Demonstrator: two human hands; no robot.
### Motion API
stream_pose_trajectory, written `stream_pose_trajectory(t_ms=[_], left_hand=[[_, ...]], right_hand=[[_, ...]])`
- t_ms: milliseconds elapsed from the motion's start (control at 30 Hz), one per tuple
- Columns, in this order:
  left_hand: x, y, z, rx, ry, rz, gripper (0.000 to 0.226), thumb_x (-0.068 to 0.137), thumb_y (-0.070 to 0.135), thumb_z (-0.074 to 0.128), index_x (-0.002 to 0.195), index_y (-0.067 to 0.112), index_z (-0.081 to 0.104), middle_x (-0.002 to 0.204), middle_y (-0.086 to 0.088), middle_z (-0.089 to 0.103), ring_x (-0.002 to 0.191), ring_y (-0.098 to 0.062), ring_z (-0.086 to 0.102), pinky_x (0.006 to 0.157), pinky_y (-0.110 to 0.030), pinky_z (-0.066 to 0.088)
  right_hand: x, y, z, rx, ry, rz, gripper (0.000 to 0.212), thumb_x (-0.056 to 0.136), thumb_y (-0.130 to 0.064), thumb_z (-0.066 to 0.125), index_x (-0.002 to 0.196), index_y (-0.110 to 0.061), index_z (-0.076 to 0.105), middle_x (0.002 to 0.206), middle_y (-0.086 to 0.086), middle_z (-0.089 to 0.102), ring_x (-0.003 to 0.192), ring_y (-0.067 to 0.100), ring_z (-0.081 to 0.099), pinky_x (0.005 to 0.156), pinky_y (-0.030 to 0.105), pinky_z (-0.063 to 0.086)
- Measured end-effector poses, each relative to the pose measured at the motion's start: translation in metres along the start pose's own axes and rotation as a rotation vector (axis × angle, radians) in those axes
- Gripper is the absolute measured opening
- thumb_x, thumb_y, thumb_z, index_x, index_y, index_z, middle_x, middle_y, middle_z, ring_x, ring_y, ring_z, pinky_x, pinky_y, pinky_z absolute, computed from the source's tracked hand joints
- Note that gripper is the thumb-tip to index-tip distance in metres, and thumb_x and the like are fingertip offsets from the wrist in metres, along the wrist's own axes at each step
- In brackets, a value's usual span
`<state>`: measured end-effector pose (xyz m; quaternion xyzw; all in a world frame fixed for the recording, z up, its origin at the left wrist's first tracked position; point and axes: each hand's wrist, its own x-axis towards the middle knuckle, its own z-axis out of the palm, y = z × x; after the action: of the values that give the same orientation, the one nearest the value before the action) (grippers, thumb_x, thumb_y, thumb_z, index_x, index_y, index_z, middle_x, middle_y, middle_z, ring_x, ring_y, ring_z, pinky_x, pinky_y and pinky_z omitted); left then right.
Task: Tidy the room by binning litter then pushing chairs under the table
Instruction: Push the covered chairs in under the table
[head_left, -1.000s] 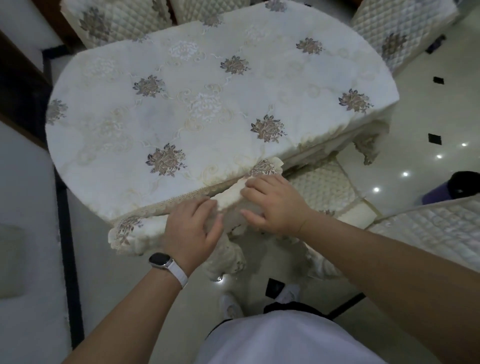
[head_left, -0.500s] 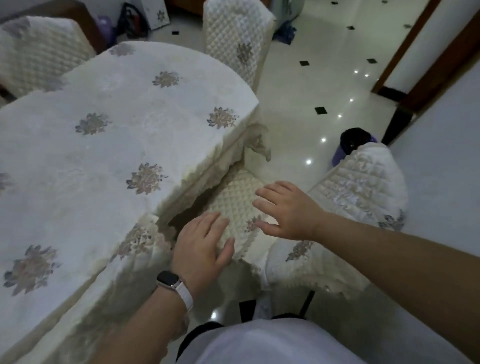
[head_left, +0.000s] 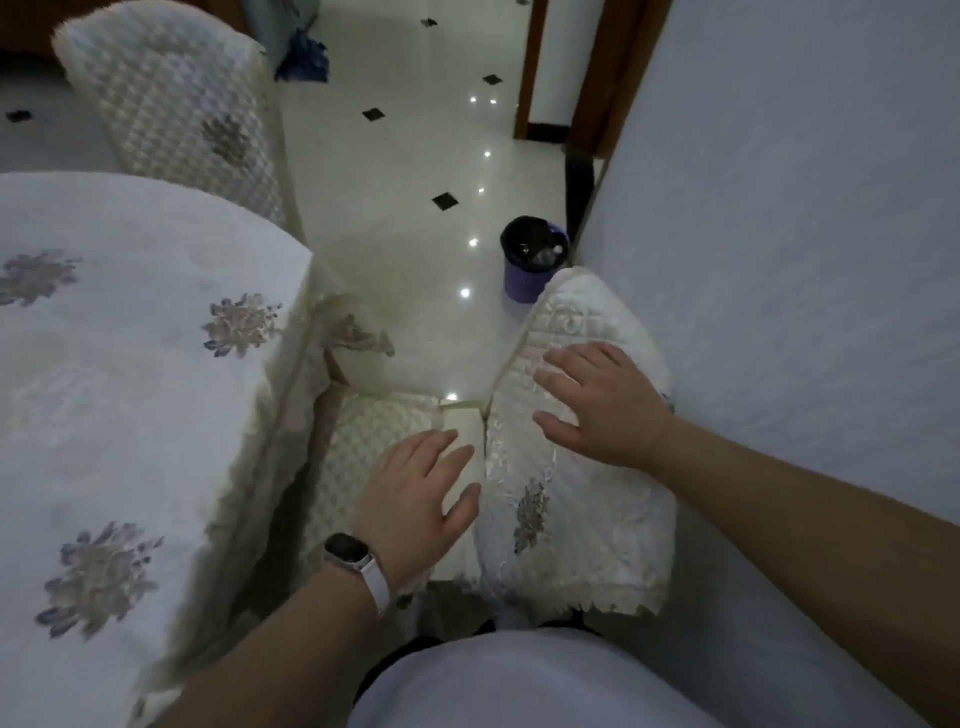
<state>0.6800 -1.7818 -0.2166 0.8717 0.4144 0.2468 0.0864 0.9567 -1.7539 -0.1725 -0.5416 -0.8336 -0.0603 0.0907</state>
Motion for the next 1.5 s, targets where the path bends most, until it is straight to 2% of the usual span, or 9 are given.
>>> stream_pose_trajectory(t_ms=[133,300,467,567,667,833,967,1033,1500], left_hand=[[0.044,-0.009,0.018,-0.103,-0.078,0.167,0.037,0.091,0.038,0.059,0.117,0.013,0.068,0.123,-0.011,0.065,0.112,-0.033,0.061,0.093,-0.047,0.049],[0.089,0.009,0.037,-0.192,-0.135,0.392,0.036,0.091,0.037,0.057,0.116,0.013,0.069,0.121,-0.01,0.066,0.111,-0.031,0.06,0.091,-0.043,0.049],[0.113,0.04,0.059,-0.242,-0.204,0.689,0.035,0.09,0.035,0.061,0.117,0.015,0.068,0.124,-0.008,0.065,0.114,-0.029,0.059,0.094,-0.043,0.047],[0.13,0.06,0.069,-0.246,-0.239,0.822,0.035,0.09,0.036,0.061,0.117,0.014,0.067,0.127,-0.009,0.062,0.117,-0.028,0.055,0.097,-0.041,0.041],[0.144,0.073,0.078,-0.256,-0.237,0.867,0.036,0.089,0.038,0.063,0.115,0.013,0.068,0.121,-0.011,0.063,0.115,-0.03,0.055,0.096,-0.04,0.041],[0.154,0.087,0.094,-0.261,-0.193,0.92,0.043,0.089,0.049,0.063,0.112,0.015,0.072,0.117,-0.012,0.065,0.112,-0.033,0.056,0.097,-0.043,0.04],[0.153,0.096,0.105,-0.276,-0.165,0.978,0.045,0.088,0.053,0.062,0.108,0.015,0.073,0.116,-0.01,0.067,0.111,-0.032,0.059,0.103,-0.045,0.038],[0.152,0.097,0.108,-0.265,-0.165,0.971,0.045,0.086,0.055,0.062,0.108,0.017,0.073,0.118,-0.008,0.068,0.112,-0.031,0.058,0.103,-0.046,0.037],[0.143,0.092,0.096,-0.204,-0.128,0.913,0.041,0.084,0.055,0.061,0.097,0.018,0.071,0.105,-0.004,0.068,0.101,-0.03,0.06,0.091,-0.044,0.041]], right_hand=[[-0.018,0.012,-0.013,-0.081,0.011,0.216,0.045,0.089,-0.048,0.056,0.114,-0.013,0.068,0.123,0.011,0.063,0.11,0.03,0.058,0.096,0.042,0.041],[-0.049,0.02,-0.021,-0.093,0.018,0.448,0.048,0.091,-0.05,0.053,0.116,-0.012,0.066,0.124,0.013,0.062,0.109,0.032,0.058,0.095,0.043,0.042],[-0.063,0.031,-0.026,0.041,-0.055,0.664,0.061,0.09,-0.056,0.04,0.131,-0.013,0.056,0.139,0.015,0.051,0.123,0.034,0.05,0.099,0.047,0.041],[-0.054,0.046,-0.016,0.154,-0.076,0.734,0.063,0.093,-0.055,0.044,0.141,-0.015,0.046,0.148,0.011,0.04,0.131,0.03,0.042,0.106,0.047,0.038],[-0.041,0.064,-0.004,0.268,-0.075,0.764,0.063,0.093,-0.052,0.047,0.144,-0.017,0.041,0.149,0.005,0.037,0.132,0.024,0.039,0.109,0.043,0.035],[-0.025,0.081,0.009,0.455,0.038,0.681,0.056,0.089,-0.044,0.052,0.135,-0.013,0.05,0.134,0.005,0.05,0.118,0.022,0.049,0.1,0.041,0.042],[-0.025,0.086,0.019,0.598,0.032,0.665,0.058,0.086,-0.046,0.047,0.133,-0.012,0.051,0.133,0.003,0.05,0.118,0.019,0.049,0.102,0.04,0.042],[-0.024,0.087,0.02,0.644,0.051,0.662,0.054,0.086,-0.04,0.052,0.131,-0.01,0.053,0.131,0.003,0.051,0.117,0.018,0.05,0.101,0.041,0.043],[-0.011,0.071,0.026,0.668,0.107,0.668,0.055,0.081,-0.044,0.049,0.125,-0.013,0.057,0.123,0.0,0.054,0.109,0.017,0.054,0.094,0.039,0.047]])
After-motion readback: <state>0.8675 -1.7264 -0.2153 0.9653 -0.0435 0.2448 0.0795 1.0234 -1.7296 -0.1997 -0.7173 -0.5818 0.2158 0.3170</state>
